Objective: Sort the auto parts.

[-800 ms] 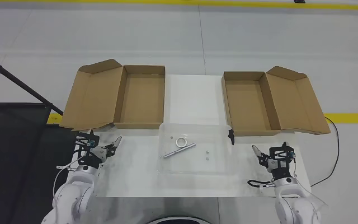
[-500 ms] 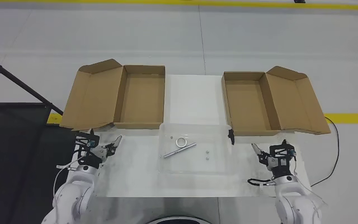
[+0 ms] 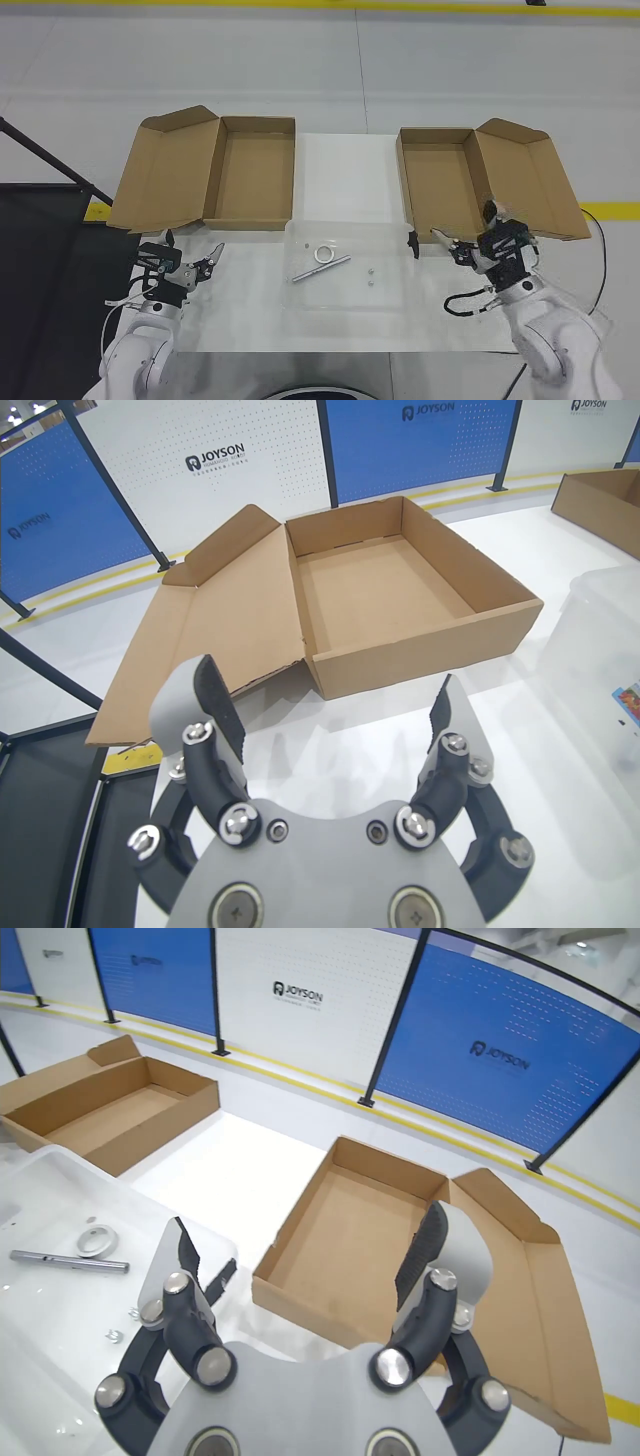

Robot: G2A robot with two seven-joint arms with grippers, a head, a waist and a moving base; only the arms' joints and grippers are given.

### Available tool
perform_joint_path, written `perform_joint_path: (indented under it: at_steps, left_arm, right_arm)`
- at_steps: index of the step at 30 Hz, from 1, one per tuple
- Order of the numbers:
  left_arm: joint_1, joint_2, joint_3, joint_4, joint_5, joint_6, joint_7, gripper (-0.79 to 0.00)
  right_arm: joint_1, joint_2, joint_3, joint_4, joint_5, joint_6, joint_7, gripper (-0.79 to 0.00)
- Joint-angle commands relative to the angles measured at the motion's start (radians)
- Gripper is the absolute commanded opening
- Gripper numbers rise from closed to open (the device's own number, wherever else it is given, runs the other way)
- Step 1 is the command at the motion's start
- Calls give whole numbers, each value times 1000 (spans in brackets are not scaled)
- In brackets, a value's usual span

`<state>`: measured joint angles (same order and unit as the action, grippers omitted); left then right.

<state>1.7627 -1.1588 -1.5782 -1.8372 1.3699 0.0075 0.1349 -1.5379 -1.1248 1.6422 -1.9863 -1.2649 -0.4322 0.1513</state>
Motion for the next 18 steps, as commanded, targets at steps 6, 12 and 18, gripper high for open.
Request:
perform_joint_path:
  at_steps: [6, 12, 18]
  left_arm:
    - [0, 0, 0, 0, 0, 0, 0, 0]
    - [0, 0, 0, 0, 0, 0, 0, 0]
    - [0, 0, 0, 0, 0, 0, 0, 0]
  right_arm:
    - [74, 10, -21, -20, 100, -151, 162, 0]
    - [74, 10, -21, -20, 100, -151, 162, 0]
    - [75, 10, -28, -26, 101, -158, 152, 0]
